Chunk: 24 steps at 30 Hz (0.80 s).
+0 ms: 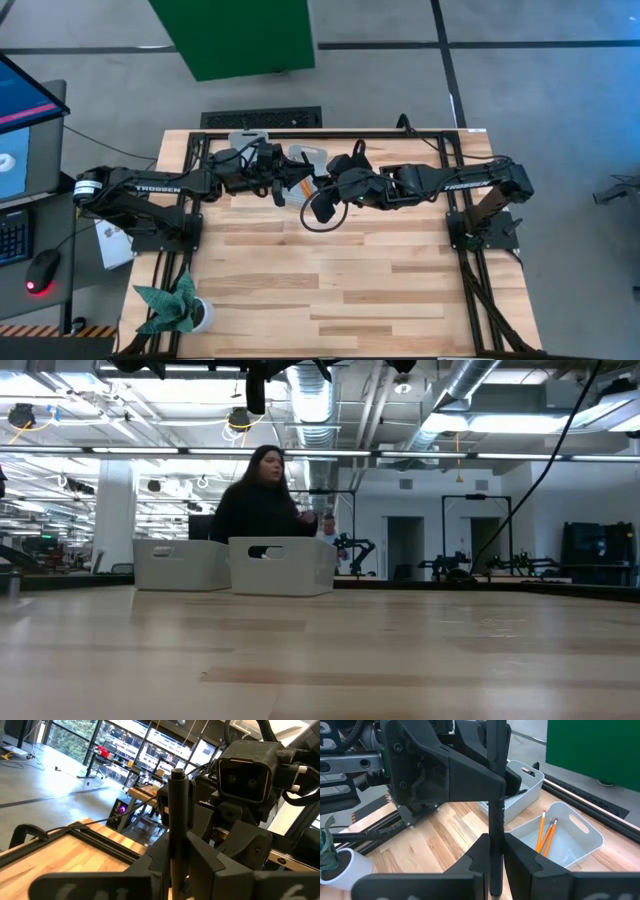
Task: Sort pens & pencils
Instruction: Put the black pen into the left gray bin
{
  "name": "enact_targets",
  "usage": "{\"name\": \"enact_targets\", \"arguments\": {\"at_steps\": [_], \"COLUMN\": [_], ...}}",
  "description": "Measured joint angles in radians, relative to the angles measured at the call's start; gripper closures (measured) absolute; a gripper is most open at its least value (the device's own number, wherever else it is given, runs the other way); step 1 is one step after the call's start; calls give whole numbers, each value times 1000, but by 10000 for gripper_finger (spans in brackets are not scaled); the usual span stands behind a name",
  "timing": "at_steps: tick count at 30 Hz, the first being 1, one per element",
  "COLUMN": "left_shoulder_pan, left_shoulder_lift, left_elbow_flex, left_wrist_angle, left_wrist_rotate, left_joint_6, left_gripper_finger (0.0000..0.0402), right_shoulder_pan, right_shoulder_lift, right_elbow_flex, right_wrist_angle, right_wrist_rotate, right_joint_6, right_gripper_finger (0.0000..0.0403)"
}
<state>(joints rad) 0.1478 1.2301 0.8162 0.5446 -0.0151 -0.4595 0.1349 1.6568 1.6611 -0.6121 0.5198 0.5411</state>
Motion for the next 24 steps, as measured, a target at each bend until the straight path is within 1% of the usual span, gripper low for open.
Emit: {"name": "enact_targets", "arguments": {"at_steps": [8,11,18,24], "left_shoulder_pan": [0,0,0,25], "left_shoulder_lift": [0,1,2,2], "left_elbow_flex": [0,-2,-3,-2], "left_wrist_angle": [0,-10,-7,-46], "left_wrist_rotate": [0,0,-8,-7], "left_joint_6": [0,2,7,9], "left_gripper_finger": [366,367,366,367], "right_shoulder_pan": [0,0,0,0], "right_shoulder_lift": [0,-3,-4,-3], "right_elbow_flex": [0,0,0,0], "right_wrist_angle": [0,4,3,-64], "right_wrist_rotate": [0,2,2,1], "right_joint_6": [0,2,1,0], "right_gripper_finger": [330,309,247,216]}}
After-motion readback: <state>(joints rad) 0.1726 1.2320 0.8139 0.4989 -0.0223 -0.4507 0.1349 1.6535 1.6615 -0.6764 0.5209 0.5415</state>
